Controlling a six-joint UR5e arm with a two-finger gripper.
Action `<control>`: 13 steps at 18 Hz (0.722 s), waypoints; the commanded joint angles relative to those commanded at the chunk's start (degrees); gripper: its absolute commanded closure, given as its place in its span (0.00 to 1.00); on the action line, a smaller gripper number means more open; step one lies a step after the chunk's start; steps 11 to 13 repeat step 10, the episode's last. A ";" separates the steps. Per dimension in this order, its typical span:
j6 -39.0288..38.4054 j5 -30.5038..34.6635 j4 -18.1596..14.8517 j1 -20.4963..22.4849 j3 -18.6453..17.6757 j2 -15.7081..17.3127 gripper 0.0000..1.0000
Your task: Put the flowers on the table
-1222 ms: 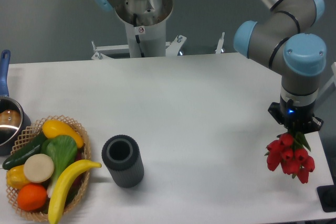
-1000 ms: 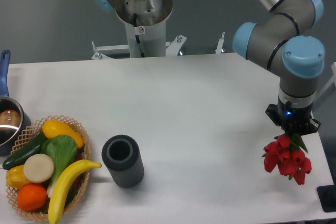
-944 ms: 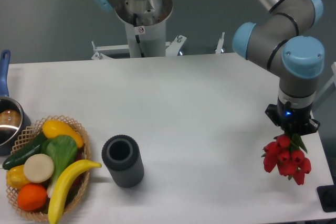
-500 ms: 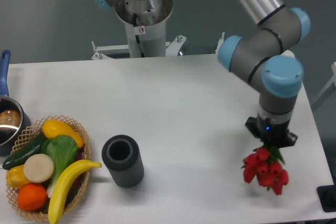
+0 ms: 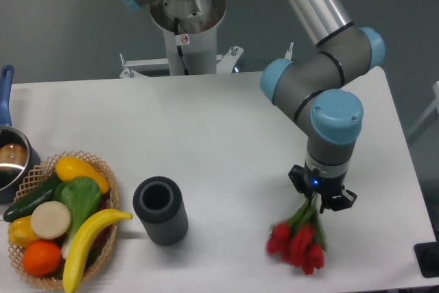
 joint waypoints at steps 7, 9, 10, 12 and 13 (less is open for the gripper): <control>0.44 0.00 3.97 3.24 -1.24 -0.09 0.00; 0.52 -0.52 3.97 5.61 -1.32 0.09 0.00; 0.52 -0.96 4.05 6.50 -2.19 0.18 0.00; 0.52 -0.96 4.05 6.50 -2.19 0.18 0.00; 0.52 -0.96 4.05 6.50 -2.19 0.18 0.00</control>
